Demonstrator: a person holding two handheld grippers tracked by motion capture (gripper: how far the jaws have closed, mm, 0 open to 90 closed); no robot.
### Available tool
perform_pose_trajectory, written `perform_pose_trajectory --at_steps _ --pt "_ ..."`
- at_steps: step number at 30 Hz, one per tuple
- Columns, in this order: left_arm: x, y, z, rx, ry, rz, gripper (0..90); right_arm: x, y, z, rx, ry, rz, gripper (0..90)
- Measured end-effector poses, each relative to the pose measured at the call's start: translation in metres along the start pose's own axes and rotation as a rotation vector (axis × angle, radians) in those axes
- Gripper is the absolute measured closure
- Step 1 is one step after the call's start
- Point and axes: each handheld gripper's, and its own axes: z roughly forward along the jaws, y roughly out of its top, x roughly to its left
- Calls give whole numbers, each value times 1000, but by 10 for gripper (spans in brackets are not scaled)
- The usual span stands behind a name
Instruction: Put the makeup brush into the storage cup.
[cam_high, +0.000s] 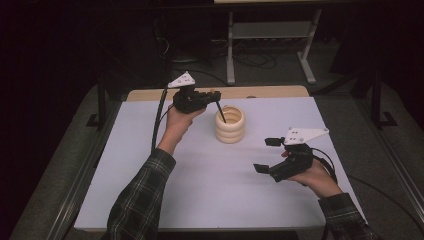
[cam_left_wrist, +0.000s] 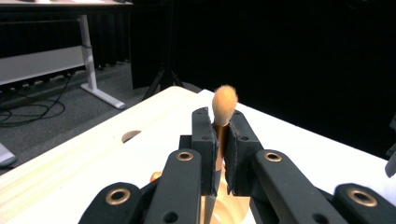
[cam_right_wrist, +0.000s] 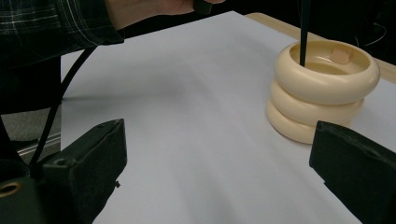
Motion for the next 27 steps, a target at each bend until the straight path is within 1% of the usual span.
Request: perform_pose_trajectory --at_steps 8,10,15,19,21,23,27 --pt "1 -4 3 4 -7 -6 837 0 0 0 0 2 -1 35" --pt "1 -4 4 6 -5 0 835 0 0 -1 0 2 -1 35" --pt "2 -6 6 19 -12 -7 806 0 0 -1 0 4 -2 35" --pt "1 -6 6 16 -12 -6 770 0 0 -1 -1 4 -2 36" --pt "1 -6 6 13 -19 -6 700 0 0 -1 -1 4 -3 36" --pt "0 -5 6 15 -10 0 635 1 0 -1 0 5 -3 36" --pt "1 -6 6 23 -15 -2 446 1 0 0 3 6 -2 36"
